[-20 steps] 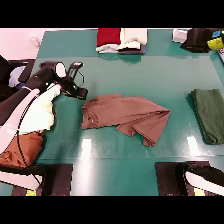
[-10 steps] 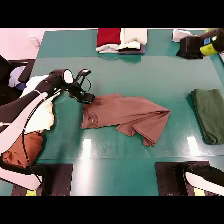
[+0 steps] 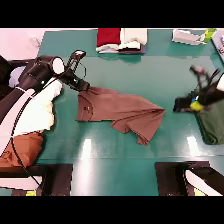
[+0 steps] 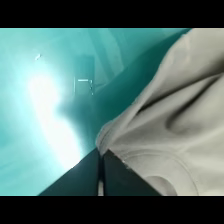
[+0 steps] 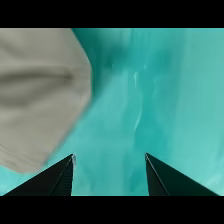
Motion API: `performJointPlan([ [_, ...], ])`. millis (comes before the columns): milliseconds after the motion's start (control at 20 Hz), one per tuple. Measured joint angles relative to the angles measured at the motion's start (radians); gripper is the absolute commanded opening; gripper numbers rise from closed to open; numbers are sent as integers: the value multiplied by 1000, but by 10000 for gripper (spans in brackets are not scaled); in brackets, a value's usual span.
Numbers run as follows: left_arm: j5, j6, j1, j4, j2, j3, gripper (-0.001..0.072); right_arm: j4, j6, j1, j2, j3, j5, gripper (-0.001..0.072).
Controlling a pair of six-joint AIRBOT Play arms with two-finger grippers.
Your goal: Fold the shirts.
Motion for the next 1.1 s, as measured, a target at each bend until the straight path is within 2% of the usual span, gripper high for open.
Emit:
performJointPlan([
  [200, -7, 0, 0, 10, 6, 4, 25, 145, 8, 1, -28, -211, -142, 476],
  [350, -13, 0, 0, 14, 8, 5, 26, 209, 22, 47, -89, -257, -252, 476],
  [500, -20, 0, 0, 14, 8, 5, 25, 238, 32, 97, -171, -243, -319, 391],
  [550, -22, 0, 0, 14, 8, 5, 25, 242, 34, 110, -196, -232, -333, 208],
  [600, -23, 0, 0, 14, 8, 5, 25, 245, 35, 121, -218, -221, -344, 64],
  [650, -24, 0, 0, 15, 8, 5, 25, 247, 36, 131, -235, -212, -352, 15],
  [900, -38, -20, 29, 29, 35, 44, 25, 200, 52, 130, -205, -161, -366, 14],
  [1100, -35, -34, 93, 41, 161, 158, 25, 65, 63, 58, -60, 0, -271, 13],
])
